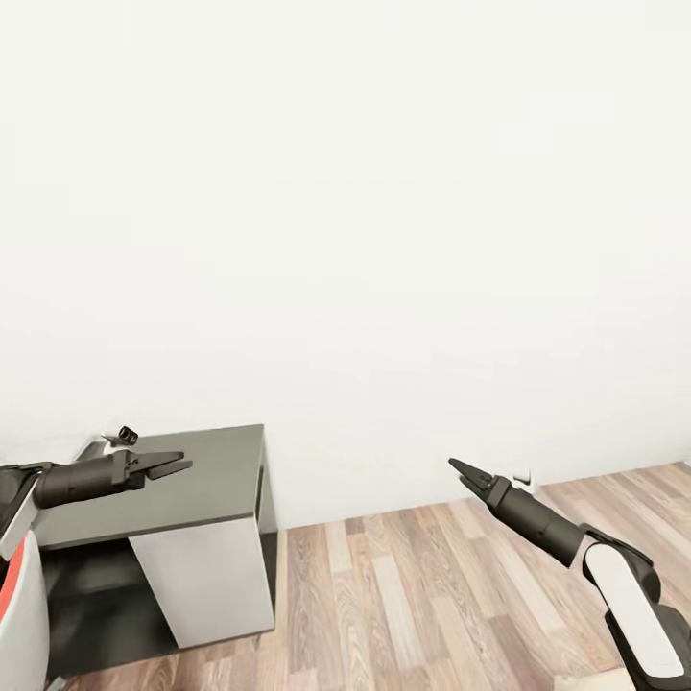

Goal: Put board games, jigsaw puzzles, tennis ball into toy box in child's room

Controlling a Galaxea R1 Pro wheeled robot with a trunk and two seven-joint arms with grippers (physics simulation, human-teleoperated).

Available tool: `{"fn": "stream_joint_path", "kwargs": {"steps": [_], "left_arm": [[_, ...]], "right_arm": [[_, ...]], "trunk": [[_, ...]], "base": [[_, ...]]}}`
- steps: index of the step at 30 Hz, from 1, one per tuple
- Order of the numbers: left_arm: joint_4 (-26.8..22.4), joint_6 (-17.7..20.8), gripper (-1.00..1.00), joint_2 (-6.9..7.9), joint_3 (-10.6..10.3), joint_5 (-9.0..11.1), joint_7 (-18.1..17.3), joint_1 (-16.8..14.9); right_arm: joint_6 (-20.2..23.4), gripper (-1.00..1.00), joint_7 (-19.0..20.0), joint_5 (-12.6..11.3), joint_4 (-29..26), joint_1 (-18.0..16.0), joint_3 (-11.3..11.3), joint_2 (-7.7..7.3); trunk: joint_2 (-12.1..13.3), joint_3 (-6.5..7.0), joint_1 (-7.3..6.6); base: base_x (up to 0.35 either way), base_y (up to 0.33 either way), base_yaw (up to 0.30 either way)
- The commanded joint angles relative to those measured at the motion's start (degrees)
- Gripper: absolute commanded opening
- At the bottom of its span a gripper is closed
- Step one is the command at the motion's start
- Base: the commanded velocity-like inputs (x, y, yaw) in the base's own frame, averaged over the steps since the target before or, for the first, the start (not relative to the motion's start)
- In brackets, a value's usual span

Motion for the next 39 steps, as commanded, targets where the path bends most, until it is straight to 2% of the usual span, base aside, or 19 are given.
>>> {"fn": "stream_joint_path", "kwargs": {"steps": [1, 11, 24, 39], "left_arm": [[-0.03, 0.61, 1.0, 0.01, -0.03, -0.01, -0.21, -0.02], [-0.03, 0.58, 1.0, -0.03, -0.07, -0.01, -0.21, -0.02], [-0.03, 0.55, 1.0, -0.13, -0.22, -0.09, -0.21, -0.02], [0.04, 0.33, 1.0, -0.2, -0.23, -0.27, -0.21, -0.02]], "right_arm": [[0.38, 1.0, 0.06, -0.14, 0.25, -0.07, -0.06, 0.01], [0.29, 1.0, -0.02, -0.05, 0.54, -0.07, -0.06, 0.08], [0.37, 1.0, -0.09, -0.07, 0.71, -0.07, -0.09, -0.04], [0.24, 1.0, -0.15, -0.04, 2.44, -0.07, -0.15, 0.01]], "trunk": [[-0.12, -0.12, 0.0], [-0.12, -0.24, 0.0], [-0.12, -1.36, 0.0], [-0.12, -2.61, 0.0]], "base": [[-0.291, -0.101, -0.168], [-0.296, -0.035, -0.049], [-0.295, -0.073, -0.001], [-0.204, -0.151, 0.0]]}}
